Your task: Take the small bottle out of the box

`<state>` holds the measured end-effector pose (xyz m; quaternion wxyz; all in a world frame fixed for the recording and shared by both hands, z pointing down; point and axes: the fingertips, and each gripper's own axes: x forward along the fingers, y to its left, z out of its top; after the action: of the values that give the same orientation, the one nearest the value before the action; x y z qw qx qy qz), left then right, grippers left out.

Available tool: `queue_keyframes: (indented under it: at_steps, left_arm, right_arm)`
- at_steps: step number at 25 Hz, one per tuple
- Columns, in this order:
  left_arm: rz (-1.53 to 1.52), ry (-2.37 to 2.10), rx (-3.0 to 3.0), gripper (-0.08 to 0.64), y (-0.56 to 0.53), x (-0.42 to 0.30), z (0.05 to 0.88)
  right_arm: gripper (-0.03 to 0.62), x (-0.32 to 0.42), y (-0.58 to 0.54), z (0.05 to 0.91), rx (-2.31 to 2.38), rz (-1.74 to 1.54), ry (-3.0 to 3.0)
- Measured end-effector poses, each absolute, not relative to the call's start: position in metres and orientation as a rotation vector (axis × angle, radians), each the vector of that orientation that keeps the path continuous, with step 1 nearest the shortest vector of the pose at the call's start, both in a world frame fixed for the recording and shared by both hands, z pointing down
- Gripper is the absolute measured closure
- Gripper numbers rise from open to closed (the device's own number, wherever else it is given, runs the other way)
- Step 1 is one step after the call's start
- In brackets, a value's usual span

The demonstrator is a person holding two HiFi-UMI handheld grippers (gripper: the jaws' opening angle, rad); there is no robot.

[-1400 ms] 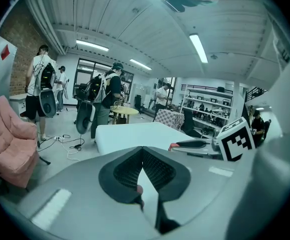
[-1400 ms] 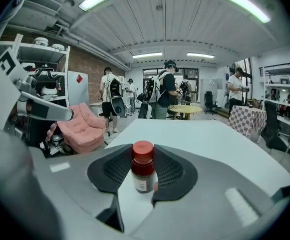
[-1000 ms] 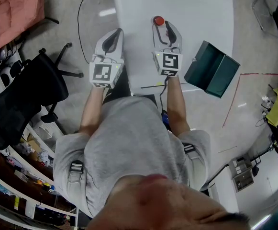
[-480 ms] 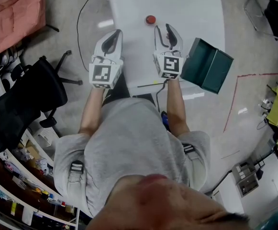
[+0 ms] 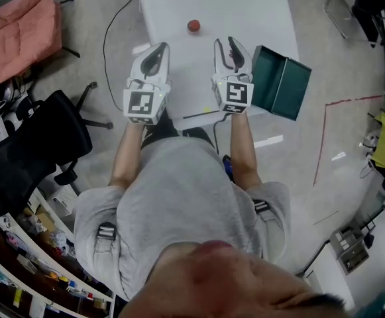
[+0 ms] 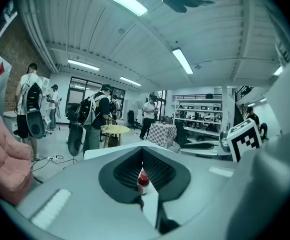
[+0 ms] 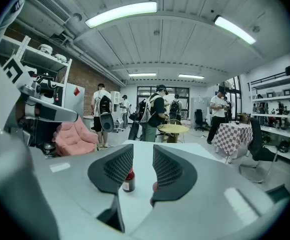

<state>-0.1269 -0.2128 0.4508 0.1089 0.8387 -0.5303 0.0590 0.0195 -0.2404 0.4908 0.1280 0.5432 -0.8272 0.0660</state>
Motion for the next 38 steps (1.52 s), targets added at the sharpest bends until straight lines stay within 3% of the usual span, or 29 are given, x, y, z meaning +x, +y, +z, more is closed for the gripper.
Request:
queue_keyframes:
  at_steps: [38]
  left_arm:
    - [0.133, -1.552, 2.598, 0.549, -0.071, -0.036, 0.404]
  right_arm:
    - [0.587, 0.111, -0.08, 0.43, 1.708, 0.1, -2.441]
